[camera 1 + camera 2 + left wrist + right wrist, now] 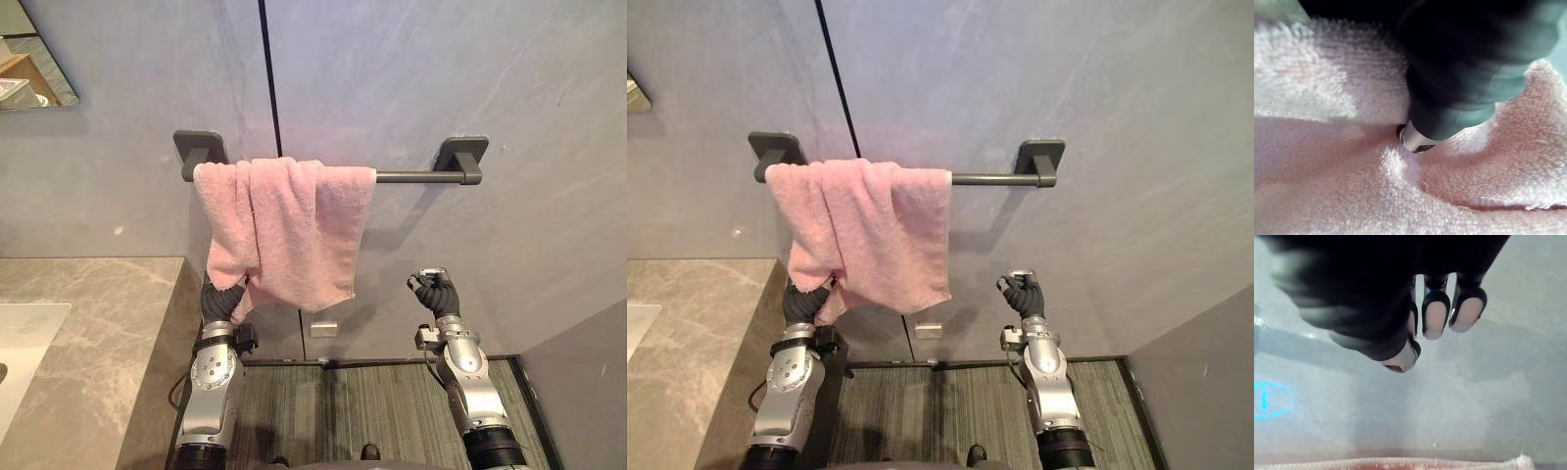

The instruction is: Organize washtable

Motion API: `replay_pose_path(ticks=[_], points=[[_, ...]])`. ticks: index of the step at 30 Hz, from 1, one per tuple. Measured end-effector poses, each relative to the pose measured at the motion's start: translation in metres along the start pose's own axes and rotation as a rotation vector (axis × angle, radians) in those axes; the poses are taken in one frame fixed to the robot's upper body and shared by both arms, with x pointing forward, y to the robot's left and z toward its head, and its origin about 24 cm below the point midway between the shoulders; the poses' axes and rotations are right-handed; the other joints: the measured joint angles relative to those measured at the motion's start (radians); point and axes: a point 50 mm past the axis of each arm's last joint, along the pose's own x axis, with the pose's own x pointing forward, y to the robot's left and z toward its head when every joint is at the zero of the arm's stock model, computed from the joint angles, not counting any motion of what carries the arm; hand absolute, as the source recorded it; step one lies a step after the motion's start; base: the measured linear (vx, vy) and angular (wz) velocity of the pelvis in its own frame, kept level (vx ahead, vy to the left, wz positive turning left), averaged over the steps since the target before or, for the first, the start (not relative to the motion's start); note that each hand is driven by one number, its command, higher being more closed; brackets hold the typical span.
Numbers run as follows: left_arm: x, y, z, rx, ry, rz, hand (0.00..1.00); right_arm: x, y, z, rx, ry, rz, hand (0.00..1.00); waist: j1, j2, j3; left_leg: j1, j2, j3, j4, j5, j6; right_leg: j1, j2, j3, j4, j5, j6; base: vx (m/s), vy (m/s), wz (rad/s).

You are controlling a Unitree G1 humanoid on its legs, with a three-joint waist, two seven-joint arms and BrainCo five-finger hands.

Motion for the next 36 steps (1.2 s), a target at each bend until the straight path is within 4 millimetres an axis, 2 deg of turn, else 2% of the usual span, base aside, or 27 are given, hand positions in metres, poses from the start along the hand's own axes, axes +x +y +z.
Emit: replay_pose_path(ticks=[8, 14, 28, 36], points=[[0.000, 0.003, 0.002, -0.013, -0.006, 0.023, 1.00, -0.004, 0.004, -0.002, -0.049, 0.003, 0.042, 0.00, -0.001, 0.004, 0.001, 0.004, 0.000, 0.002, -0.001, -0.001, 0.000, 0.011, 0.001, 0.001, -0.021, 0.012, -0.001, 0.00, 0.000, 0.00], [0.001, 0.002, 0.007, -0.019, -0.030, 0.019, 1.00, -0.005, 0.022, 0.010, -0.121, -0.052, 0.157, 0.00, -0.001, 0.013, 0.006, 0.003, 0.000, 0.001, -0.001, -0.001, 0.000, 0.011, 0.000, 0.001, -0.021, 0.012, -0.001, 0.00, 0.000, 0.00], [0.000, -0.002, 0.006, -0.019, -0.027, 0.007, 1.00, -0.013, 0.048, 0.005, -0.189, -0.043, 0.342, 0.00, 0.000, 0.021, 0.008, 0.004, -0.001, -0.005, 0.003, -0.001, 0.000, 0.018, -0.001, -0.004, -0.022, 0.012, -0.001, 0.00, 0.000, 0.01], [-0.002, -0.007, -0.001, -0.013, 0.005, -0.018, 1.00, -0.014, 0.057, 0.006, -0.206, -0.052, 0.392, 0.00, 0.000, 0.021, 0.008, -0.010, 0.000, -0.018, 0.012, -0.001, 0.000, 0.017, -0.001, -0.015, -0.023, 0.012, -0.001, 0.00, -0.001, 0.05]])
